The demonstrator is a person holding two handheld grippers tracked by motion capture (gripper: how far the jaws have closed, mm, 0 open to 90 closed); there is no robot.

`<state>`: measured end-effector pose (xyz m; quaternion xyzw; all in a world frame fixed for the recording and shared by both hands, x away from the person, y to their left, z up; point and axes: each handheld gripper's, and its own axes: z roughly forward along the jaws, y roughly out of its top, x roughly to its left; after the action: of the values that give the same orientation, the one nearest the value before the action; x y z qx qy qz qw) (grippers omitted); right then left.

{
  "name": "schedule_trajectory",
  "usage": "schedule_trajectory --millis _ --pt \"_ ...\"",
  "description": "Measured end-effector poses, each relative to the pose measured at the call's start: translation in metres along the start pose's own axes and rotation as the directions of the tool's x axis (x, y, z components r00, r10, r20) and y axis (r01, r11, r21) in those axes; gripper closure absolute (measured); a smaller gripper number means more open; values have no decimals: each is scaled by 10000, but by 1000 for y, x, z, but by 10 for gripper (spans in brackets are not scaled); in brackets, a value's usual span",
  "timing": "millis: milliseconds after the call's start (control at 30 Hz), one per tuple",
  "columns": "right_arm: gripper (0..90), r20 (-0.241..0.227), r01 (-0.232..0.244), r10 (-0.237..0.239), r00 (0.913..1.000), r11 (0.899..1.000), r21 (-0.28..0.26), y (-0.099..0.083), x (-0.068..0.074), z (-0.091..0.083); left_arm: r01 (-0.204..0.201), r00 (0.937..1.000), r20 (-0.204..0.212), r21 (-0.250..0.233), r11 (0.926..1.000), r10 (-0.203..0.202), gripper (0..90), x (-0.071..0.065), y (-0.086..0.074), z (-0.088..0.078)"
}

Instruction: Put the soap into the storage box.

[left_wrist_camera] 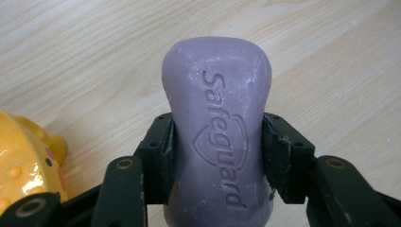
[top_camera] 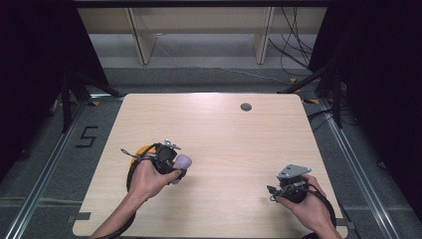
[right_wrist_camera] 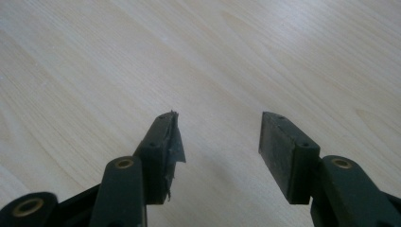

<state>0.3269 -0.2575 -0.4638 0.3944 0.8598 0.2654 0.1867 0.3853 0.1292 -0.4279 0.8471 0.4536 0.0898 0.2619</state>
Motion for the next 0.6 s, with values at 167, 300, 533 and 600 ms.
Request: schedule_trajectory --millis 167,300,533,600 --pt "483 26 17 -17 10000 10000 -11 0 0 0 93 9999 -89 -78 9999 -94 489 1 0 -1" --pt "483 33 15 -15 10000 10000 -24 0 0 0 179 9998 -127 -150 9997 -181 488 3 0 -1" --pt "482 27 13 -13 10000 10000 -29 0 0 0 248 9995 -212 -55 9997 -249 488 6 1 -2" --pt "482 -16 -128 128 9999 9999 30 0 1 0 290 9993 -230 -71 9996 -292 488 6 1 -2"
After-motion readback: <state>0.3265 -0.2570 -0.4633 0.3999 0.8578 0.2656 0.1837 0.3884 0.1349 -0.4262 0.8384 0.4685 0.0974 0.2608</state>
